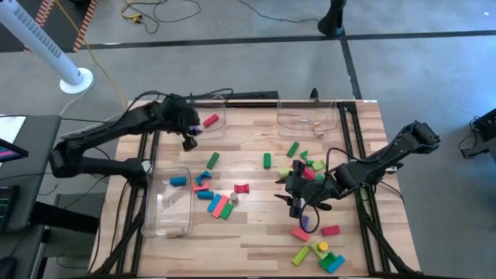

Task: Sort blocks by size
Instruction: Put the blue arch block into the top right transparent bin

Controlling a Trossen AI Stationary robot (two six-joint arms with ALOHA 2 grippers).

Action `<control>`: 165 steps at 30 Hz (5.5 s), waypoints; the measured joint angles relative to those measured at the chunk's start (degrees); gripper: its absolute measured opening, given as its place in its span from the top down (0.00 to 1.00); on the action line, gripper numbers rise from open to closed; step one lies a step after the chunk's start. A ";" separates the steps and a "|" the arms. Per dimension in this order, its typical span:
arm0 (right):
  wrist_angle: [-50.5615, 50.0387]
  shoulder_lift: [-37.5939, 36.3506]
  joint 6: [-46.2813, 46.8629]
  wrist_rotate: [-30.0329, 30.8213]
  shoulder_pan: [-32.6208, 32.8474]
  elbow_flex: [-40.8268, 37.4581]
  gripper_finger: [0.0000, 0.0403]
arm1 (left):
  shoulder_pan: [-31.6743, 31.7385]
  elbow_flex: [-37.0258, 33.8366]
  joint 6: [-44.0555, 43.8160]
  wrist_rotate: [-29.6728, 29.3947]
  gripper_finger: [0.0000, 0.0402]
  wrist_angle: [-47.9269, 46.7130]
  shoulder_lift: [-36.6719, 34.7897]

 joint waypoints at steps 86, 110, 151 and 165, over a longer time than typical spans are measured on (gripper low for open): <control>2.54 0.04 3.63 -1.22 3.43 -5.27 0.42 | -23.16 7.59 -4.07 -2.28 0.73 -12.80 40.51; 3.60 0.04 2.95 -1.18 3.94 -5.25 0.42 | -24.03 17.76 -0.50 -3.21 0.88 -12.71 40.40; 29.09 0.00 -37.33 15.55 8.23 -5.20 0.42 | -22.65 23.67 -3.98 27.33 0.88 16.55 25.54; 44.08 4.50 -59.53 10.33 4.66 -5.07 0.42 | -22.65 23.61 -7.99 33.01 0.87 23.51 25.56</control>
